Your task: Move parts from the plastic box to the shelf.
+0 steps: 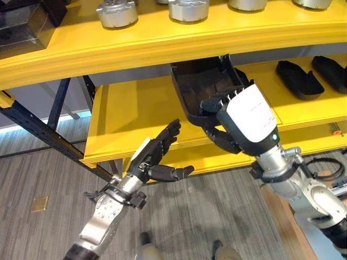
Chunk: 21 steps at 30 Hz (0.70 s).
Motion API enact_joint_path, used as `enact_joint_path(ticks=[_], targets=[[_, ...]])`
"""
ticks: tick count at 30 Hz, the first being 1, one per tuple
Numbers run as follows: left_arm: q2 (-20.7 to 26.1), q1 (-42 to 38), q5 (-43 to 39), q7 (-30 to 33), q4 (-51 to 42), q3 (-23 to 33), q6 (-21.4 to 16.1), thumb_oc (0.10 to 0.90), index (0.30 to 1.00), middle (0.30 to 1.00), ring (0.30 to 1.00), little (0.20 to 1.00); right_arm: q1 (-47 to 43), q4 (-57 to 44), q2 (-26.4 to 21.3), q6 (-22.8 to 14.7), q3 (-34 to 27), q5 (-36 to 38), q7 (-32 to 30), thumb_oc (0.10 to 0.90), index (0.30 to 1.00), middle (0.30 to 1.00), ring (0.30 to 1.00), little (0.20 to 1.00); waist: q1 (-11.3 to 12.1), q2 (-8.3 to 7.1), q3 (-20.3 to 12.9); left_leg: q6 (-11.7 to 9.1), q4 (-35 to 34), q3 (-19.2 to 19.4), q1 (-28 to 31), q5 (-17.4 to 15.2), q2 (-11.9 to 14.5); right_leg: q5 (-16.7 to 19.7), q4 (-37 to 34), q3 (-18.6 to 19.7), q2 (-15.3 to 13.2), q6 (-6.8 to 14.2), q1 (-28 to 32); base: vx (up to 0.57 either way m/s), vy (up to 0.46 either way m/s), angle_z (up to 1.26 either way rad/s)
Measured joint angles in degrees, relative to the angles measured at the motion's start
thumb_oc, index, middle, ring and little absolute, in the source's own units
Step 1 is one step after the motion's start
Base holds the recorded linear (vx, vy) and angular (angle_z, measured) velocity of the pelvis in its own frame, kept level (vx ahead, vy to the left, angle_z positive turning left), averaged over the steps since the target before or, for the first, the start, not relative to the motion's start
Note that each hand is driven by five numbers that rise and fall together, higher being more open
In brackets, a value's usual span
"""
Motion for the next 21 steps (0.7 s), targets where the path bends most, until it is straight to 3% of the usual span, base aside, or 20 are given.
enact_joint_path(ticks=[1,3,4,5,6,7,10,21], targets=[[0.0,-0.2,0.0,0.1,0.0,0.1,0.0,0.9,1.0,1.0,1.0,1.0,0.0,1.1,1.4,0.4,0.0,0.3,0.3,0.4,0.3,0.3,0.3,0.3,-0.4,0.23,-0.1,-2.2,-1.9,1.0,1.6,-2.9,-1.1,-0.6,0.7,0.2,-0.9,1.2,0.1,0.2,0.254,0.06],[-0.3,-1.5,-0.1,0.9,0.3,0.1,0.2,0.9,1.0,1.0,1.0,1.0,-0.1,3.9,3.3,1.3,0.5,0.4,1.8,0.4,0.3,0.3,0.3,0.3,0.1,-0.34,0.0,-2.6,-4.6,0.6,2.8,-3.2,-5.0,-0.1,4.2,1.1,-4.8,0.7,-2.0,0.15,0.078,0.34],[-0.1,-1.4,-1.4,1.5,-0.2,0.5,0.2,0.9,1.0,1.0,1.0,1.0,-0.1,5.2,3.2,1.3,0.9,0.4,2.9,0.4,0.3,0.3,0.3,0.3,1.6,0.42,0.3,-2.6,-6.2,0.1,3.4,-3.2,-5.3,-2.9,5.6,3.0,-4.3,0.7,-3.6,0.14,0.032,0.26],[0.0,-1.3,-2.2,1.6,-0.3,1.1,0.2,0.9,1.0,1.0,1.0,1.0,0.0,5.8,3.3,1.4,1.2,0.4,3.3,0.4,0.3,0.3,0.3,0.3,2.2,0.75,0.3,-2.8,-7.0,0.1,3.6,-3.0,-5.3,-3.3,4.0,3.5,-2.9,0.2,-3.6,0.11,0.006,0.23],[0.6,-1.1,-2.2,2.1,-0.8,2.5,0.2,0.9,1.0,1.0,1.0,1.0,0.2,6.2,3.4,1.8,1.6,0.4,4.1,0.4,0.3,0.3,0.3,0.3,3.1,0.15,0.3,-3.3,-7.7,-0.2,3.7,-2.7,-6.2,-1.3,0.3,4.9,-0.9,-0.2,-2.9,0.09,-0.009,0.39],[0.5,-0.2,-2.4,2.3,-1.1,3.6,0.2,0.9,1.0,1.0,1.0,1.0,0.5,6.6,3.7,2.1,1.7,0.3,4.7,0.4,0.3,0.3,0.3,0.3,3.8,-0.05,0.2,-3.4,-8.8,-0.7,4.6,-2.4,-6.8,0.5,-1.1,5.5,-1.2,2.4,-1.7,0.06,-0.002,0.24],[0.9,3.2,-4.3,2.2,-2.5,5.7,0.2,0.9,1.0,1.0,1.0,1.0,0.6,7.2,5.3,2.6,1.8,0.3,4.9,0.4,0.3,0.3,0.3,0.3,5.6,-0.27,0.3,-3.0,-10.4,-0.6,5.6,-2.2,-6.6,2.1,-3.9,4.8,-0.8,3.6,0.6,0.06,-0.037,0.07],[0.5,6.0,-4.3,-0.4,-2.9,5.3,0.3,0.9,1.0,1.0,1.0,1.0,0.4,10.0,5.3,5.5,1.2,-0.4,4.9,0.4,0.3,0.3,0.3,0.3,5.0,-1.36,0.2,-4.0,-10.7,-0.5,6.4,-1.5,-4.3,5.8,-10.6,4.2,2.1,2.7,4.2,0.03,-0.055,-0.03]])
